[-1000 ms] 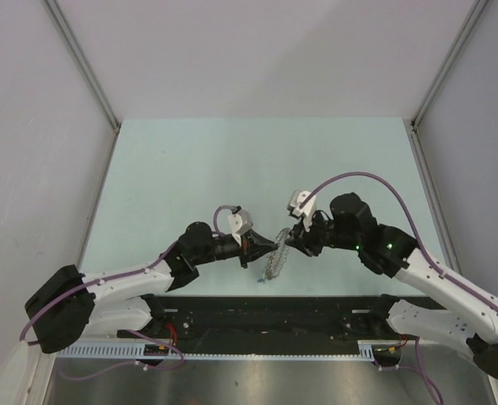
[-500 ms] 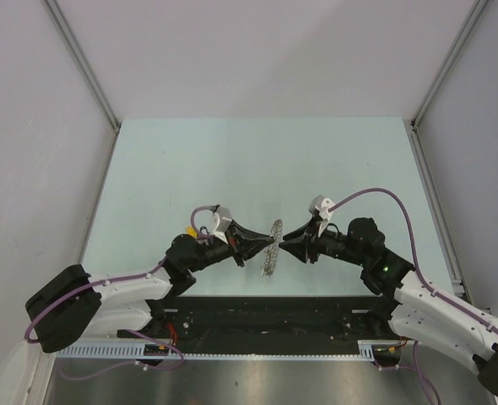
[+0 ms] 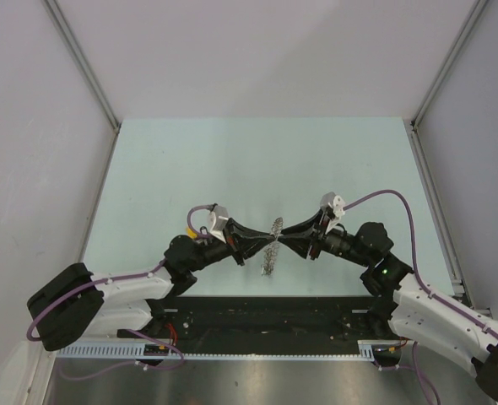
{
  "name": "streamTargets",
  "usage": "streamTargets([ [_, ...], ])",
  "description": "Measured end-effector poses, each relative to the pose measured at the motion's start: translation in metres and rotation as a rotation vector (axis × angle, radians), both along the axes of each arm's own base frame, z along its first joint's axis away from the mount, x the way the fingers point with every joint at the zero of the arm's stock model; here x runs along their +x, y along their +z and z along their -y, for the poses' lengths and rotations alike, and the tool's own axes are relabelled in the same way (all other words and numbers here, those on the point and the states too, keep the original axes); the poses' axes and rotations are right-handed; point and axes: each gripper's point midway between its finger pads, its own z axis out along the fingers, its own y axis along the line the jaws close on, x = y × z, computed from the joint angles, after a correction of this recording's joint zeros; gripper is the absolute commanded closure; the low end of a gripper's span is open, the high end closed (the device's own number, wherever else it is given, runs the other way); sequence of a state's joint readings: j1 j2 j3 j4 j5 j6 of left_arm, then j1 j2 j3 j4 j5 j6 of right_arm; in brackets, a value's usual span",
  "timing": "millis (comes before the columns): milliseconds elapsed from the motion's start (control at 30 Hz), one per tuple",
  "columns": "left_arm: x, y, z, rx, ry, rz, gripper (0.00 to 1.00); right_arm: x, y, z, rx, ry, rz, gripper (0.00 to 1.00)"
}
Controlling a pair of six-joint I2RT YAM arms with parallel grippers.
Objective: Put the keys on the keyring
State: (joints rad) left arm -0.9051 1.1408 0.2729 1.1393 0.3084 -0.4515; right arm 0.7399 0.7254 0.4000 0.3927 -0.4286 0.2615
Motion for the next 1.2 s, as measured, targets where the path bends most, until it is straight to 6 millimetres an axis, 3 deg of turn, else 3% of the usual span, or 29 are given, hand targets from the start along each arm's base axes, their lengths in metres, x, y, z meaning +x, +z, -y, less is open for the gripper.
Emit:
streamTargets([
  [700, -0.003, 0.002, 0.001, -0.011, -0.017, -0.009, 1.0, 0.001, -0.001, -0.005, 0.018, 0.025, -0.002, 0.74],
  [833, -0.003, 0.004, 0.0, -0.018, -0.02, -0.002, 1.0, 0.001, -0.002, -0.008, 0.019, 0.039, -0.006, 0.8],
  [1200, -0.007, 0.003, 0.002, -0.02, -0.052, 0.014, 1.0, -0.005, -0.003, -0.01, 0.019, 0.122, 0.013, 0.78],
])
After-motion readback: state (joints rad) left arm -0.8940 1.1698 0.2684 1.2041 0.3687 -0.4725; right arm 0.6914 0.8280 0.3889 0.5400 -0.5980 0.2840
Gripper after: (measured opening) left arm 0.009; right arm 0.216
